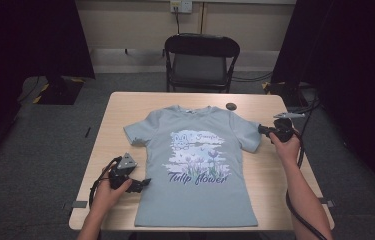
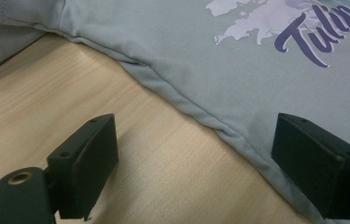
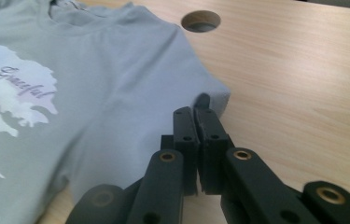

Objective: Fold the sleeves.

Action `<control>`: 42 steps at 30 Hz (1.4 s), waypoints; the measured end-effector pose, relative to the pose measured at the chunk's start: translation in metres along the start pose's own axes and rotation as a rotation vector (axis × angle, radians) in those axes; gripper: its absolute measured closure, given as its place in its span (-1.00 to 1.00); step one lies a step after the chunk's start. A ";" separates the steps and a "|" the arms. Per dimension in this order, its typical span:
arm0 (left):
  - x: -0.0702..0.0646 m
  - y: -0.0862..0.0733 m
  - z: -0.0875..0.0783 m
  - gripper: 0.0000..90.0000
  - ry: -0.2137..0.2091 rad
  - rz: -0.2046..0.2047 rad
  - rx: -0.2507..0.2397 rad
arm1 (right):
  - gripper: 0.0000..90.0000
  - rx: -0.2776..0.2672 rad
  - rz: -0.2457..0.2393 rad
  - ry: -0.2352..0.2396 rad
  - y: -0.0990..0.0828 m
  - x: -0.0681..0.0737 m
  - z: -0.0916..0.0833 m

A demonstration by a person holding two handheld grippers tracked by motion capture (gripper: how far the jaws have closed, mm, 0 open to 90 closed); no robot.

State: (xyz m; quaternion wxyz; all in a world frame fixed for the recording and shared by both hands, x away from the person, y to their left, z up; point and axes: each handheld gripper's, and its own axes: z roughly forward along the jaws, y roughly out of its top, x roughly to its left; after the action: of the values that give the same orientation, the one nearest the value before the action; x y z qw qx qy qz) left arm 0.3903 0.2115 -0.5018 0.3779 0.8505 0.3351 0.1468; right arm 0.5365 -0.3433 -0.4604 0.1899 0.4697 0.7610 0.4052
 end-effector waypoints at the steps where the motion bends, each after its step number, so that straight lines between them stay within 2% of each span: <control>1: 0.000 0.000 0.000 -0.69 0.000 0.000 0.000 | 0.95 -0.005 0.000 0.005 0.002 0.002 -0.001; 7: 0.000 0.000 0.000 -0.69 0.001 -0.001 0.000 | 0.95 -0.026 -0.045 0.023 0.016 0.015 -0.008; 17: 0.000 0.000 0.000 -0.69 0.001 -0.001 0.000 | 0.95 -0.045 -0.084 0.050 0.029 0.030 -0.014; 42: -0.001 -0.001 -0.001 -0.69 0.004 -0.005 0.001 | 0.95 -0.068 -0.104 0.111 0.047 0.064 -0.012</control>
State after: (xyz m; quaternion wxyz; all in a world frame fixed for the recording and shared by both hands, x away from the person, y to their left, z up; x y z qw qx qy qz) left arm 0.3889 0.2113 -0.5018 0.3771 0.8495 0.3383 0.1474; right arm 0.5240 -0.2822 -0.4105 0.1842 0.3997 0.7795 0.4458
